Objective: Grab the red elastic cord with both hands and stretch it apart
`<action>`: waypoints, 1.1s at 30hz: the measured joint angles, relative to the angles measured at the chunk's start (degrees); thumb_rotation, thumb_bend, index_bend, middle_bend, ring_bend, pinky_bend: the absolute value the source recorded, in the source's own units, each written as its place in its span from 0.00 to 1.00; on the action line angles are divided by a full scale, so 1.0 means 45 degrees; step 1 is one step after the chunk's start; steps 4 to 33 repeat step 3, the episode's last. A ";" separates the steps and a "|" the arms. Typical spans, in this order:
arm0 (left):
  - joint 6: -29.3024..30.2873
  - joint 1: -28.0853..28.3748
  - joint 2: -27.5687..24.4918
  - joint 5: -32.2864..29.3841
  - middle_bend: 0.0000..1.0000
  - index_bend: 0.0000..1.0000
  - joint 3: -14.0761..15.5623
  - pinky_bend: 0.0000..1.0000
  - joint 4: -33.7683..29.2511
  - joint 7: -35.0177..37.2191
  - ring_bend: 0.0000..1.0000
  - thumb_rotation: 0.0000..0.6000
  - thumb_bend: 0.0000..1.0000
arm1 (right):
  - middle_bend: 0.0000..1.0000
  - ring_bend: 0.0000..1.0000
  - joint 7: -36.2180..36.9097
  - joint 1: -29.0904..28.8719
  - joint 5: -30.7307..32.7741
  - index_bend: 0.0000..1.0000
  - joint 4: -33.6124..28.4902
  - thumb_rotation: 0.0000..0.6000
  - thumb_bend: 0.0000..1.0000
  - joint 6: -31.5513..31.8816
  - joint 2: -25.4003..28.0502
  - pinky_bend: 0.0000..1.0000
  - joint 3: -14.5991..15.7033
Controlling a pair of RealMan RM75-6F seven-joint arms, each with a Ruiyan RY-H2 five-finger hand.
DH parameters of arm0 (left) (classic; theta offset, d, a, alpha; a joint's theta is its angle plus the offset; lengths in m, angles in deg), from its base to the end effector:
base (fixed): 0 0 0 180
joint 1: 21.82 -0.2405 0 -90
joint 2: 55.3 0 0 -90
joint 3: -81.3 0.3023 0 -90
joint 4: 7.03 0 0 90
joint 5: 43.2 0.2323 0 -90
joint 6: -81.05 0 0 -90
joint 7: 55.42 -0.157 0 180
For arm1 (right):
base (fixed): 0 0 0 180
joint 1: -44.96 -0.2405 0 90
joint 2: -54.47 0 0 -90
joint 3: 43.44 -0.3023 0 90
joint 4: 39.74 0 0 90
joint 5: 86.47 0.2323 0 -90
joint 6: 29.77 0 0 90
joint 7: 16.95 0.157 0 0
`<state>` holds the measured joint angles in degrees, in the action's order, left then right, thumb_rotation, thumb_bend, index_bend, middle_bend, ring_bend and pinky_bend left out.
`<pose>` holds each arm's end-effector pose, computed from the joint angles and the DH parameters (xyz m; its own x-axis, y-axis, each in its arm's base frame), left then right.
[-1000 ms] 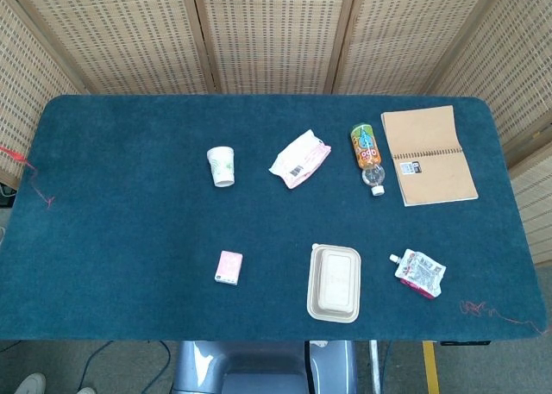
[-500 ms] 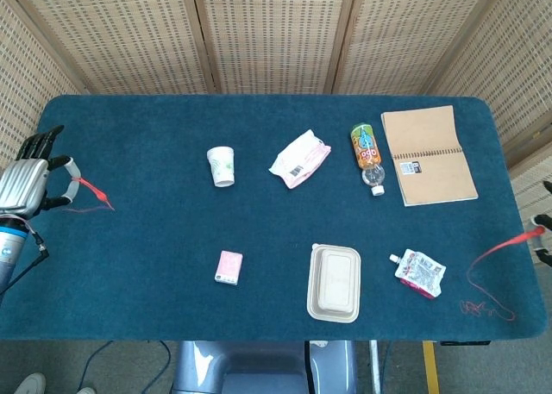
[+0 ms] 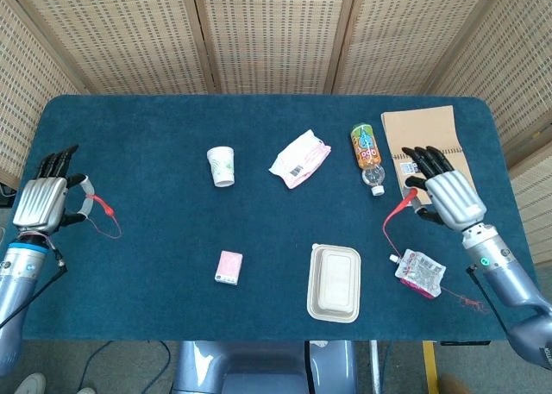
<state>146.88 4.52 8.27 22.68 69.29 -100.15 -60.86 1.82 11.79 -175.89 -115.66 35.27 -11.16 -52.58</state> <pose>-0.2981 0.3598 0.1561 0.3774 0.0519 0.9246 0.9258 -0.0447 -0.3753 -0.2757 -0.4030 0.1563 0.3858 -0.0422 0.9216 -0.8532 -0.3963 0.3390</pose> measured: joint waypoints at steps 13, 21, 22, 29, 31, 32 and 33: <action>0.0061 0.0009 -0.0011 0.0013 0.00 0.80 0.0025 0.00 -0.0155 -0.0195 0.00 1.00 0.50 | 0.12 0.00 -0.0478 -0.0189 0.0273 0.82 -0.0395 1.00 0.67 -0.0244 -0.0091 0.00 -0.0163; 0.0061 0.0009 -0.0011 0.0013 0.00 0.80 0.0025 0.00 -0.0155 -0.0195 0.00 1.00 0.50 | 0.12 0.00 -0.0478 -0.0189 0.0273 0.82 -0.0395 1.00 0.67 -0.0244 -0.0091 0.00 -0.0163; 0.0061 0.0009 -0.0011 0.0013 0.00 0.80 0.0025 0.00 -0.0155 -0.0195 0.00 1.00 0.50 | 0.12 0.00 -0.0478 -0.0189 0.0273 0.82 -0.0395 1.00 0.67 -0.0244 -0.0091 0.00 -0.0163; 0.0061 0.0009 -0.0011 0.0013 0.00 0.80 0.0025 0.00 -0.0155 -0.0195 0.00 1.00 0.50 | 0.12 0.00 -0.0478 -0.0189 0.0273 0.82 -0.0395 1.00 0.67 -0.0244 -0.0091 0.00 -0.0163; 0.0061 0.0009 -0.0011 0.0013 0.00 0.80 0.0025 0.00 -0.0155 -0.0195 0.00 1.00 0.50 | 0.12 0.00 -0.0478 -0.0189 0.0273 0.82 -0.0395 1.00 0.67 -0.0244 -0.0091 0.00 -0.0163; 0.0061 0.0009 -0.0011 0.0013 0.00 0.80 0.0025 0.00 -0.0155 -0.0195 0.00 1.00 0.50 | 0.12 0.00 -0.0478 -0.0189 0.0273 0.82 -0.0395 1.00 0.67 -0.0244 -0.0091 0.00 -0.0163; 0.0061 0.0009 -0.0011 0.0013 0.00 0.80 0.0025 0.00 -0.0155 -0.0195 0.00 1.00 0.50 | 0.12 0.00 -0.0478 -0.0189 0.0273 0.82 -0.0395 1.00 0.67 -0.0244 -0.0091 0.00 -0.0163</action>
